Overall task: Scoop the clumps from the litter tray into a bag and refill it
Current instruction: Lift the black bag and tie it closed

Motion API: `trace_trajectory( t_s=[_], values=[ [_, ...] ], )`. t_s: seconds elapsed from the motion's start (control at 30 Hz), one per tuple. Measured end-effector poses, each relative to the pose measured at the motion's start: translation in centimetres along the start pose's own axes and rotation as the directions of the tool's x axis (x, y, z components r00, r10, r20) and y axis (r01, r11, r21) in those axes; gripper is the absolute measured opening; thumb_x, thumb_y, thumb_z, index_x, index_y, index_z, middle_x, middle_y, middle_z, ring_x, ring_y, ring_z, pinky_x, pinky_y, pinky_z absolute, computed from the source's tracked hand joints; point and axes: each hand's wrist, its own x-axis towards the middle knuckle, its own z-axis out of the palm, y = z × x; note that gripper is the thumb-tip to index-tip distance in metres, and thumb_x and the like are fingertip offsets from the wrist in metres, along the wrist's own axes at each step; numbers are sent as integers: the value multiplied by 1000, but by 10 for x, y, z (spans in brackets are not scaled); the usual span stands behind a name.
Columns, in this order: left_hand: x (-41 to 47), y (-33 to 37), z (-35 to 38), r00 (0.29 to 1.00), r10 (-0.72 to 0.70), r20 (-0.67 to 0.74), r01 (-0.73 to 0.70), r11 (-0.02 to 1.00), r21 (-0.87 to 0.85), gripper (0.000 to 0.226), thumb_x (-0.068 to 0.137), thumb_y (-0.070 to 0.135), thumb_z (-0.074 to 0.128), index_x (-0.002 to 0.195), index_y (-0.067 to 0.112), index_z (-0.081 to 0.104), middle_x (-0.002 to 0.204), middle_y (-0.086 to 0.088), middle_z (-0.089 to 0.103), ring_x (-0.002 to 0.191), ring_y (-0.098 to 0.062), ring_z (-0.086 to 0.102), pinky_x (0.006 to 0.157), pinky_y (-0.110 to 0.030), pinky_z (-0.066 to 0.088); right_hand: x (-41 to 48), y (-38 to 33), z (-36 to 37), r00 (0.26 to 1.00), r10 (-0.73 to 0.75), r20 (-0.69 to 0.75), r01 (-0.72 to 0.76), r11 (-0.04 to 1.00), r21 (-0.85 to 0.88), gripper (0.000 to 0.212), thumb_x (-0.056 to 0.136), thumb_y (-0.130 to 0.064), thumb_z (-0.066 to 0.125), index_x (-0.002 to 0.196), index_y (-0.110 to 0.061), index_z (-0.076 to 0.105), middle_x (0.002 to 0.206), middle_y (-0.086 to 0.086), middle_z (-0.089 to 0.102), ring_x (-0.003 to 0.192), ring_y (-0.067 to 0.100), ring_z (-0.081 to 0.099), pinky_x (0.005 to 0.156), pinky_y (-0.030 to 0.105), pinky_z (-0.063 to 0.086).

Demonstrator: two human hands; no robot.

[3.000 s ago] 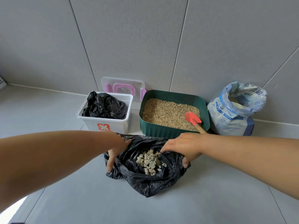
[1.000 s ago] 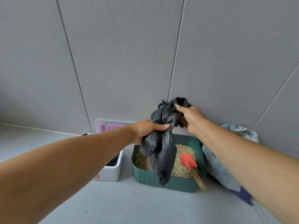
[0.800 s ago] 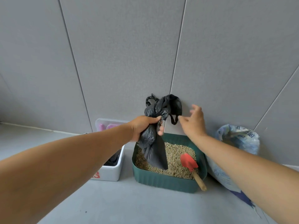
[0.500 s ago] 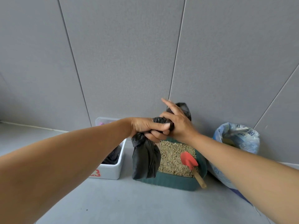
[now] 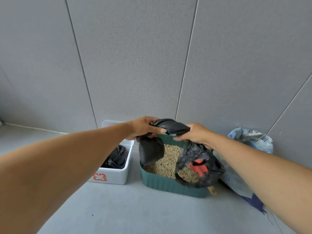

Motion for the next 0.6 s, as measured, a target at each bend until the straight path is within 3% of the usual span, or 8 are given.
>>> trace_trajectory(
  t_s=[0.1, 0.2, 0.27, 0.33, 0.4, 0.47, 0.53, 0.6],
  values=[
    [8, -7, 1, 963, 127, -240, -75, 974, 213, 16, 88, 32, 65, 86, 17, 59, 62, 0, 54, 53, -10, 47, 56, -18, 42, -7, 0, 3, 963, 52, 265, -16, 991, -136, 20, 74, -31, 83, 89, -21, 75, 88, -3, 73, 89, 17, 67, 78, 25, 49],
    [14, -17, 5, 911, 108, -399, -1, 966, 259, 15, 94, 33, 57, 91, 19, 60, 65, 1, 57, 56, -11, 48, 54, -21, 38, -15, -6, 3, 919, -56, 390, 1, 990, 140, 26, 83, -36, 73, 96, -14, 76, 94, 7, 74, 90, 23, 71, 81, 32, 57],
    [12, -19, 8, 925, 64, -375, 71, 940, 334, 13, 98, 28, 50, 94, 22, 62, 67, 2, 58, 57, -11, 49, 52, -20, 37, -16, -14, -1, 922, -163, 350, 12, 918, 396, 34, 90, -40, 61, 102, -11, 74, 101, 10, 74, 92, 22, 70, 79, 28, 56],
    [12, -16, 13, 950, 42, -309, 84, 920, 384, 17, 99, 23, 47, 96, 20, 63, 70, 0, 59, 57, -8, 51, 52, -19, 41, -14, -23, -1, 945, -219, 244, 6, 756, 654, 44, 92, -45, 55, 105, -6, 71, 108, 13, 72, 97, 23, 69, 82, 27, 54],
    [11, -8, 18, 973, 0, -231, 71, 952, 299, 21, 100, 20, 47, 85, 15, 61, 68, -2, 55, 51, -4, 50, 50, -18, 42, -11, -32, 4, 986, -116, 118, -18, 635, 772, 47, 95, -48, 49, 97, -6, 68, 105, 13, 70, 98, 23, 66, 83, 22, 51],
    [8, -1, 18, 996, -55, -70, 63, 992, 114, 32, 100, 16, 41, 72, 12, 57, 56, -1, 42, 41, -7, 39, 46, -17, 34, -13, -31, 10, 998, -35, -49, 57, 814, 578, 53, 100, -53, 32, 102, -13, 67, 114, 2, 65, 106, 18, 58, 93, 21, 42],
    [7, 4, 16, 997, -58, 44, 56, 997, 49, 33, 99, 17, 35, 77, 8, 58, 51, 0, 34, 44, -12, 29, 47, -19, 27, -11, -26, 14, 995, -86, -53, 99, 939, 329, 71, 96, -65, 20, 126, -17, 63, 126, -5, 57, 122, 12, 46, 108, 29, 27],
    [7, 5, 14, 997, -25, 69, 23, 999, 22, 38, 100, 27, 31, 79, 7, 57, 50, 0, 31, 45, -13, 25, 48, -22, 24, -6, -22, 17, 995, -97, -11, 98, 982, 160, 88, 83, -80, 14, 134, -24, 59, 133, -3, 58, 131, 14, 43, 116, 35, 22]
  ],
)
